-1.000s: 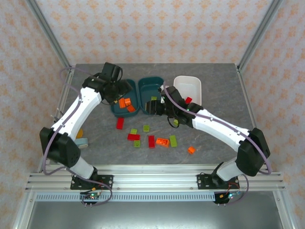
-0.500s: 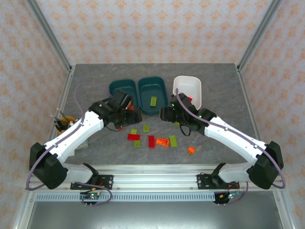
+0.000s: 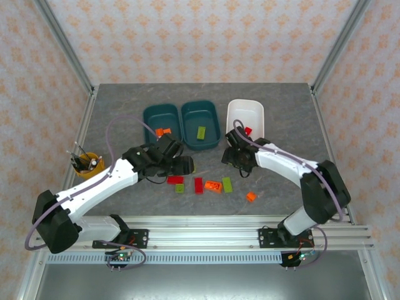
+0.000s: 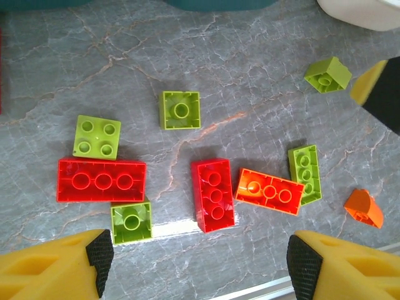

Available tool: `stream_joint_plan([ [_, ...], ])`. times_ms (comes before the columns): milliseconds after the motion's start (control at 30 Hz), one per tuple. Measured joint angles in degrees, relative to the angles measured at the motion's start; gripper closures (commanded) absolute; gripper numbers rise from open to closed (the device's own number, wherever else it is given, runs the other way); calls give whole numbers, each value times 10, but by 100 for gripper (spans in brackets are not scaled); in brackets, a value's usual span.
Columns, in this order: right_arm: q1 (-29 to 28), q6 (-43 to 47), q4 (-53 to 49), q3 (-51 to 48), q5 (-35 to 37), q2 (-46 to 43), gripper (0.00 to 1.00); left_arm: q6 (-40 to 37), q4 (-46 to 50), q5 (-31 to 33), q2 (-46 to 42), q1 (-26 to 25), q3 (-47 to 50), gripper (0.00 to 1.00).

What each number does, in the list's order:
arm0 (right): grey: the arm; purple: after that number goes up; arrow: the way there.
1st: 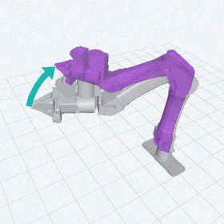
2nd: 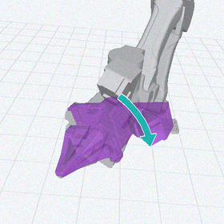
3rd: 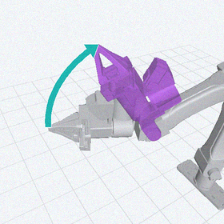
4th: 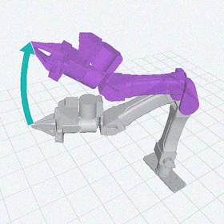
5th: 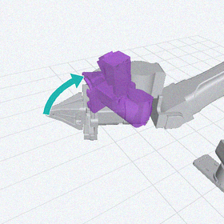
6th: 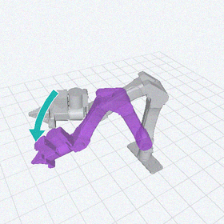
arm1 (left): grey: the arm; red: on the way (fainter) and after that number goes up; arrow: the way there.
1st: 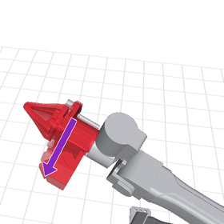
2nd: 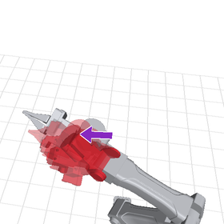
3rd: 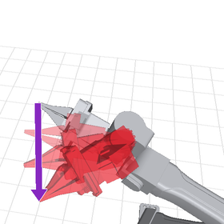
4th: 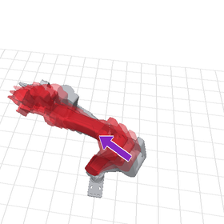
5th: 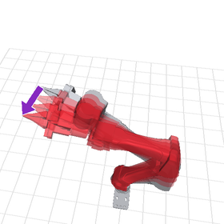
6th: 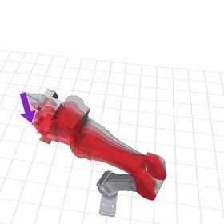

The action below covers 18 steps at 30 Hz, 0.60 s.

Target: Sort the legos into containers by color

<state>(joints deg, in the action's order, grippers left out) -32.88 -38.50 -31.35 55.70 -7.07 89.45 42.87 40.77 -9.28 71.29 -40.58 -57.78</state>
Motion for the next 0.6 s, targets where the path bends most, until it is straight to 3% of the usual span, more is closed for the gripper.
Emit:
stream_joint_plan([
  [267,26,-18,29,9,-14,71,30,8,-24,11,-39,-3,17,22],
  [600,26,-17,45,62,-28,85,30,8,-30,12,-65,-3,29,22],
])
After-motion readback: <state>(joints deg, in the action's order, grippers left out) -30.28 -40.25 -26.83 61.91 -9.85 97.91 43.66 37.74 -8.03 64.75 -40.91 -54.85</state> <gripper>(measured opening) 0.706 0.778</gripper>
